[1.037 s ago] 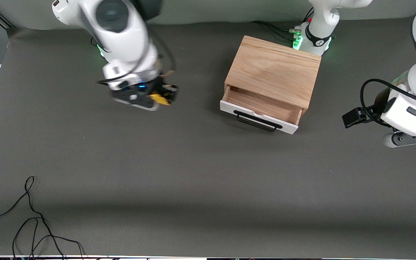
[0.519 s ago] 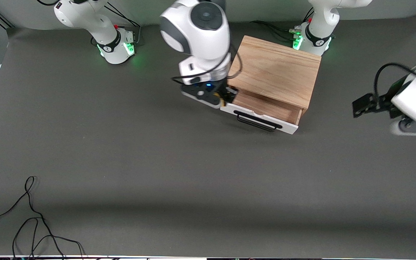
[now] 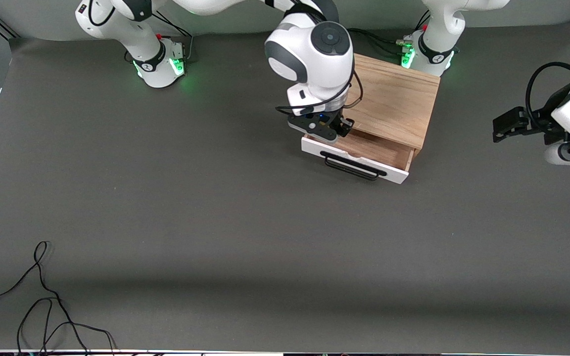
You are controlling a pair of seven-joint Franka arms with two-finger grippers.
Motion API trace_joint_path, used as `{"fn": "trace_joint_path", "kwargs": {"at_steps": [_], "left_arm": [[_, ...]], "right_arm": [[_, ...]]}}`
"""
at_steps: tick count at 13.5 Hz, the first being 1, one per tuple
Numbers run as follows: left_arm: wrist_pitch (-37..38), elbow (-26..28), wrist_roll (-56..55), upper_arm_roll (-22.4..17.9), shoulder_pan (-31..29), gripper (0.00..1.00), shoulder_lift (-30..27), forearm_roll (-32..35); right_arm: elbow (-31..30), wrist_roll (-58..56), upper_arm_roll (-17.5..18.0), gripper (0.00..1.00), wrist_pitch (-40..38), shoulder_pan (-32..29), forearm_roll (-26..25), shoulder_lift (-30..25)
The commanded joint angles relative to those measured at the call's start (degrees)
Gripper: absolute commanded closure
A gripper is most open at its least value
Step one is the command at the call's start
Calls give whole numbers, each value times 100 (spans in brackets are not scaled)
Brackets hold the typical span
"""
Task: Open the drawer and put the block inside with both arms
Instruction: 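Carry the yellow cube with the right gripper over the open drawer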
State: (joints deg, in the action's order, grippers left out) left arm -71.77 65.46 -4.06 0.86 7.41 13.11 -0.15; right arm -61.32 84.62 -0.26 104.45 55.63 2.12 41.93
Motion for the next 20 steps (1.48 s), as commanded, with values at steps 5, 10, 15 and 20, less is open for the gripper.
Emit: {"fn": "trace_joint_path", "kwargs": {"at_steps": [5, 10, 15, 20], "left_arm": [[146, 468, 107, 10, 33, 0, -441, 42], [-169, 634, 142, 28, 15, 0, -598, -29], [-838, 1698, 142, 728, -704, 0, -1311, -38], [-1005, 1778, 142, 574, -364, 0, -1320, 103]], "right_arm": [[244, 81, 0, 65, 66, 62, 43, 342], [209, 20, 9, 65, 75, 62, 34, 491], [200, 28, 9, 65, 400, 62, 34, 649], [191, 28, 9, 61, 444, 62, 7, 737]]}}
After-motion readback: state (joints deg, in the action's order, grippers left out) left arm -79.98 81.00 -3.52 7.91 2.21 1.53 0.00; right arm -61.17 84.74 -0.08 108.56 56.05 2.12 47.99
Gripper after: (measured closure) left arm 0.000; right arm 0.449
